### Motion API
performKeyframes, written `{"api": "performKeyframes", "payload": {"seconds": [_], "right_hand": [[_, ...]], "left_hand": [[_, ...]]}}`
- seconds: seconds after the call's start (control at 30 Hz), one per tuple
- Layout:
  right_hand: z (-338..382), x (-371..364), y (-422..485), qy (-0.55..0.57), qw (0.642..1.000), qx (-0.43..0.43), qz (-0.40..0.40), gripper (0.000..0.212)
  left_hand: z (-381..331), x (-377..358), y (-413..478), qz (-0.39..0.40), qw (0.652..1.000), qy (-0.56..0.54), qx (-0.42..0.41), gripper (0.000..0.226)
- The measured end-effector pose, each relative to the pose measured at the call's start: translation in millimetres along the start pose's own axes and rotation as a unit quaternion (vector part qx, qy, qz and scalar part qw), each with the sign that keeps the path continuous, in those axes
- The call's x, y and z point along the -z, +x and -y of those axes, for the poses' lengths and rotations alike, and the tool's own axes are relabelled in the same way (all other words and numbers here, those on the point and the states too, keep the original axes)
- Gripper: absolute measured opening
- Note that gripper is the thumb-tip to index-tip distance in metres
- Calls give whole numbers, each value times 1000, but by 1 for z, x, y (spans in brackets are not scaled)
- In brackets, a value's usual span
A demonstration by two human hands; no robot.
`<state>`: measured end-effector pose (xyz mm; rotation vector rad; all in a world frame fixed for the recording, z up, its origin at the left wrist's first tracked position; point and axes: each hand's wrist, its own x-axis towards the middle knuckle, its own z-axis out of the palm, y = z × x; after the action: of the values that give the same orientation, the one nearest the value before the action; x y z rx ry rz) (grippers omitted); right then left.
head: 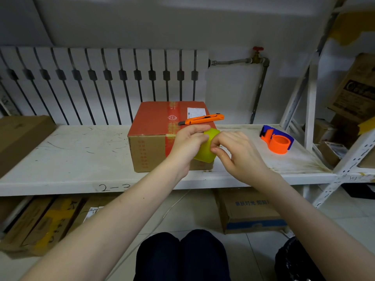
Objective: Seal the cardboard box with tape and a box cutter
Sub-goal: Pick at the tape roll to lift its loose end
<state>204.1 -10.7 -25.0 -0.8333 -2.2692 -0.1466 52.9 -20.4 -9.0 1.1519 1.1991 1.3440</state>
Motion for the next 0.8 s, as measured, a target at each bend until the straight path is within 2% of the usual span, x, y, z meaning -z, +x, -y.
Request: {"api": "performKeyframes", "payload": {"seconds": [0.1,0.2,0.37,0.63,0.8], "right_hand": [[1,2,1,15,1000,-3,-3,17],[4,2,1,69,995,-43,-50,19],[11,2,8,130,974,-139,-122,3],[20,14,27,142,952,-265,-61,7],[18,24,40,155,938,-309,-21,15]], "left_hand": [[2,0,-1,-13,1000,-8,-6,32],[-1,0,-5,-9,1000,-29,-4,31],[-5,-2,-10,-5,999,-48,-18,30],[-1,-2,-9,-9,998,-55,-33,25],[2,-2,-11,-12,998,-49,-47,21]]}}
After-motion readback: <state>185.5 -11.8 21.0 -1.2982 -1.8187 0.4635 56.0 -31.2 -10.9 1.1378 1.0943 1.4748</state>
